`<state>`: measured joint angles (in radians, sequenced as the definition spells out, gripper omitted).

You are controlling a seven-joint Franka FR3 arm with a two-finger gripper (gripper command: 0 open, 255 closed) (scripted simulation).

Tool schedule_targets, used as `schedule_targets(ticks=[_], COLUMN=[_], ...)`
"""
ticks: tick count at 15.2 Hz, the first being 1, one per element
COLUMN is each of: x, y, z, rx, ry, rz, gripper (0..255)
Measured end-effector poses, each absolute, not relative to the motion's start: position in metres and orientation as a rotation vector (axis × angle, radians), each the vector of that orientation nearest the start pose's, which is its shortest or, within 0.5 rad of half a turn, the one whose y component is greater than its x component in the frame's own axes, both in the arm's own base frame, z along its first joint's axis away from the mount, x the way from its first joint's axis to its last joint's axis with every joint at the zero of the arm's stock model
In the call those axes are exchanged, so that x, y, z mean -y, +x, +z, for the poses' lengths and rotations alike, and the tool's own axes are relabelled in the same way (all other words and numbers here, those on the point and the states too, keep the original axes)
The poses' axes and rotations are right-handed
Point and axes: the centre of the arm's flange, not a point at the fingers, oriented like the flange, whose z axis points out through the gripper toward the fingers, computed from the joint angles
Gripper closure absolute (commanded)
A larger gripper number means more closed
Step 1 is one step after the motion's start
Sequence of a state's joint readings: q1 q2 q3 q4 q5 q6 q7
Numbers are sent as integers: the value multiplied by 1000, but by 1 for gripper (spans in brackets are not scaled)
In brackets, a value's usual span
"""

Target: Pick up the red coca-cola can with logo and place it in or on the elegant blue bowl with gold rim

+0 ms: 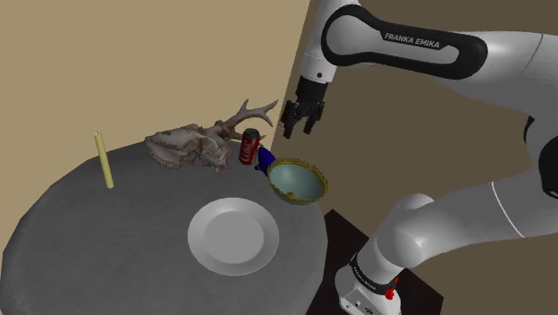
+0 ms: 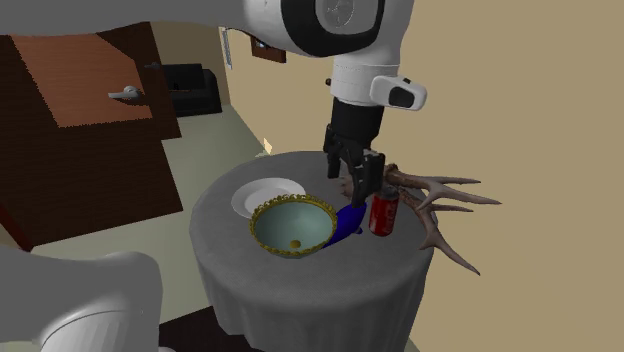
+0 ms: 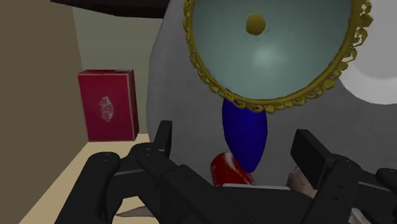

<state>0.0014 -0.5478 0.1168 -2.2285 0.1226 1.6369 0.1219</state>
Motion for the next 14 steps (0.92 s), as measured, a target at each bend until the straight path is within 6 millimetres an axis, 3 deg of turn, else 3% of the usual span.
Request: schedule_targets(ticks=[10, 14], x=[-106, -112], y=[487, 501], z=[534, 521], rx=[-184, -200], ry=[-3118, -3120], rz=[-1, -10], gripper=[0, 0])
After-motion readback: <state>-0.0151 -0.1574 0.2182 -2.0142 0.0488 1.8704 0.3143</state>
